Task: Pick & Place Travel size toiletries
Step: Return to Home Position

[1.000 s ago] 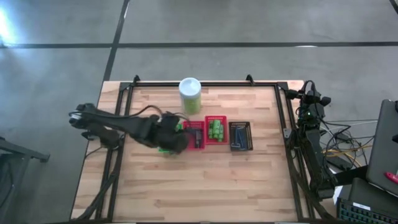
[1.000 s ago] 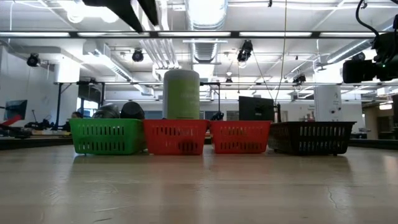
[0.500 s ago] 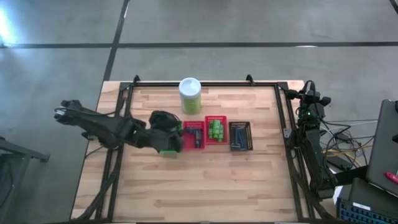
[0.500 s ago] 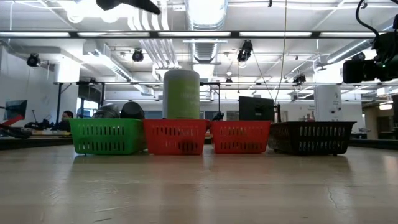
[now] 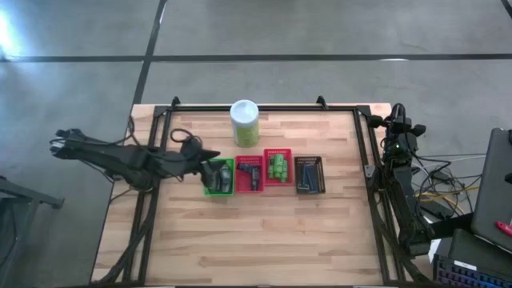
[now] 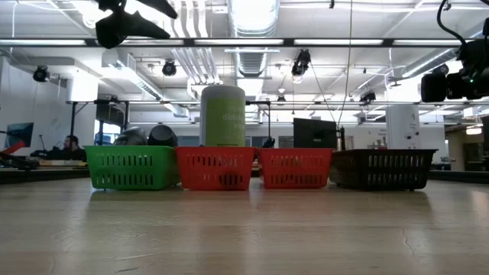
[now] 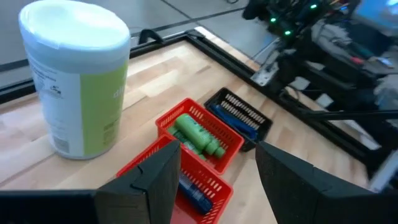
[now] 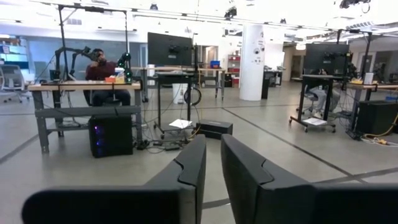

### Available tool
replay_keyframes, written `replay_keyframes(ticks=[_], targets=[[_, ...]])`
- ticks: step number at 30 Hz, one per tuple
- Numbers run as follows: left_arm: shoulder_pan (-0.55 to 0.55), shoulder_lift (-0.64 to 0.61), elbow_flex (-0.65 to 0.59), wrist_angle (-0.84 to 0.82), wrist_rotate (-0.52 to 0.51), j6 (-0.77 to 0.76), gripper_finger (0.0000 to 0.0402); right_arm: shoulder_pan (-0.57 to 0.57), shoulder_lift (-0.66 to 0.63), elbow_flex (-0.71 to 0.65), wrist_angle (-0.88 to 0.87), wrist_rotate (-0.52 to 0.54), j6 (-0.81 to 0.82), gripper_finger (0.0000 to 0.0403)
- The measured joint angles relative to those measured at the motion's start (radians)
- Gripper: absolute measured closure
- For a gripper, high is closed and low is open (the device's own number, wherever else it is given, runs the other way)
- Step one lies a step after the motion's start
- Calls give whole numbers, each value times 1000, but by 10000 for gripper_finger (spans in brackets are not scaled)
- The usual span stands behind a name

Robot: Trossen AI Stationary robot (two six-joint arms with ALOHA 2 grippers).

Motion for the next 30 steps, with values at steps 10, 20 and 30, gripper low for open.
replay_keyframes(ticks=[10,20,30], targets=[[33,-235,-169,53,58,102,188,0,0,0,0,0,0,344],[33,-423,-304,132,151,281,188,0,0,0,0,0,0,311],[52,-592,-481,384,350,436,188,0,0,0,0,0,0,283]])
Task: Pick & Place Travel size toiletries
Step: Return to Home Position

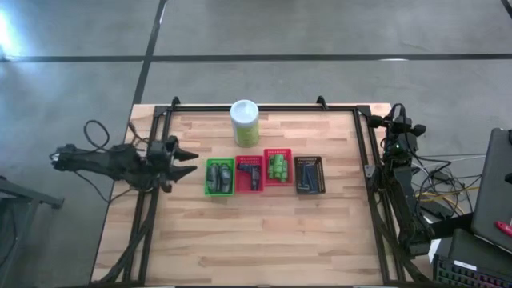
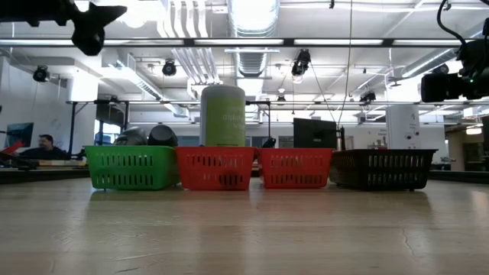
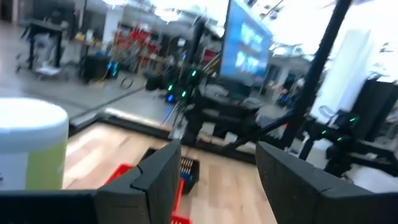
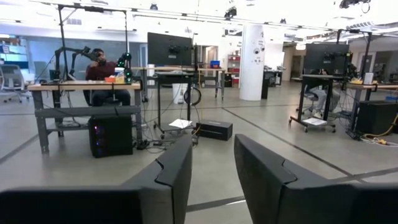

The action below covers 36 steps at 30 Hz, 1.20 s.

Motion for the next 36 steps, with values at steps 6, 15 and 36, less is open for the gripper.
replay_keyframes(ticks=[6,15,36], targets=[[23,-128,-93,2,63,26,189,0,0,0,0,0,0,267],[37,-316,-204,13,110,270,222,0,0,0,0,0,0,248],[38,-318,-324,-51,-153,282,245,0,0,0,0,0,0,208]])
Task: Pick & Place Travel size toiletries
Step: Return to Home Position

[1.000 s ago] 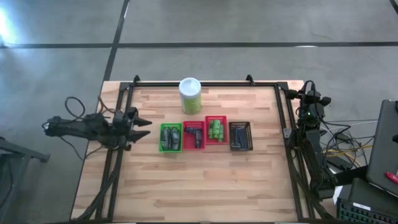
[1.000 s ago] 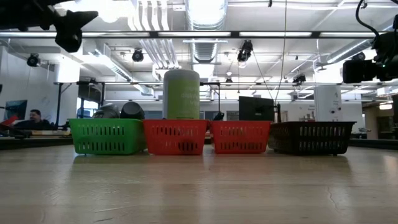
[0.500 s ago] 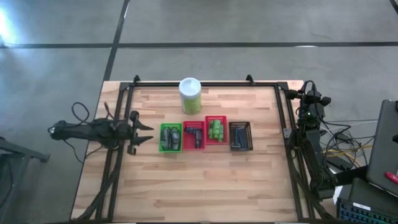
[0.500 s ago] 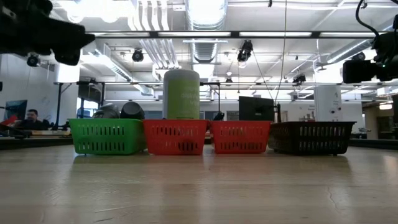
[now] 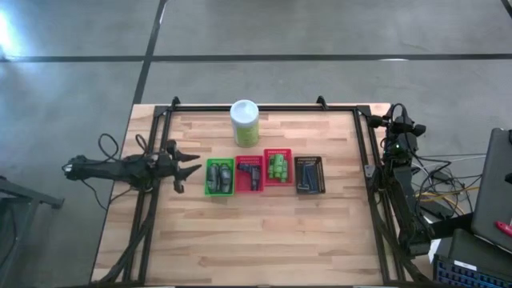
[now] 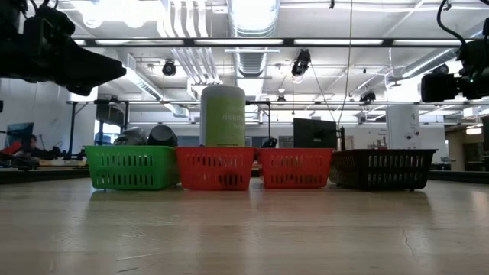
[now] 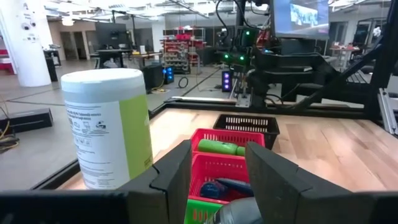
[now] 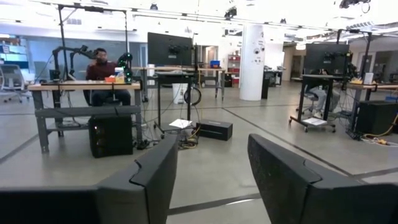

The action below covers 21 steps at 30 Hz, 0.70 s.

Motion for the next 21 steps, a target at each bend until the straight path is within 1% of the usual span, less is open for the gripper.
replay_keyframes(ticks=[9,21], targets=[[0,2,-1,2,-3,0,245,0,0,0,0,0,0,203],[0,2,-2,2,-3,0,245,0,0,0,0,0,0,234]])
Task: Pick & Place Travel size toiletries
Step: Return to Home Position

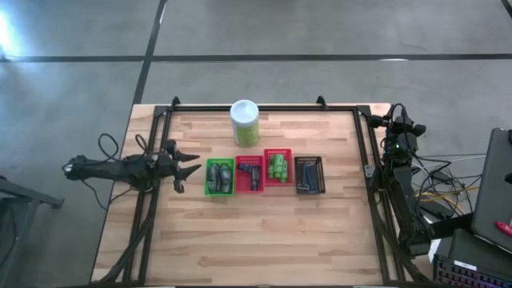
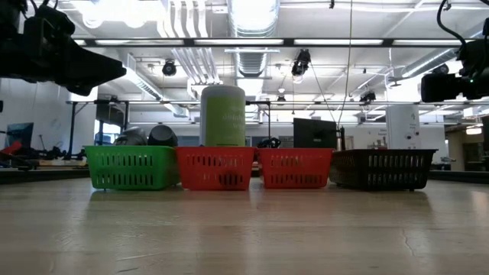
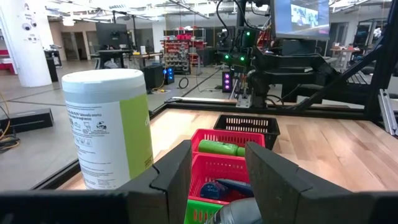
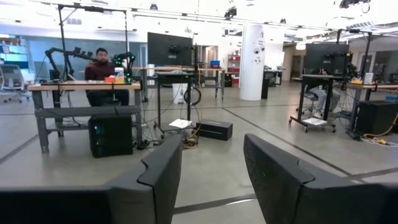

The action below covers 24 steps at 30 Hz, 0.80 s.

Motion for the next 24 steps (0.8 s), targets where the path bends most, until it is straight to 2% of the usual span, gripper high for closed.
replay_keyframes(ticks=[24], targets=[[0,0,-1,-2,0,0,245,0,0,0,0,0,0,307]])
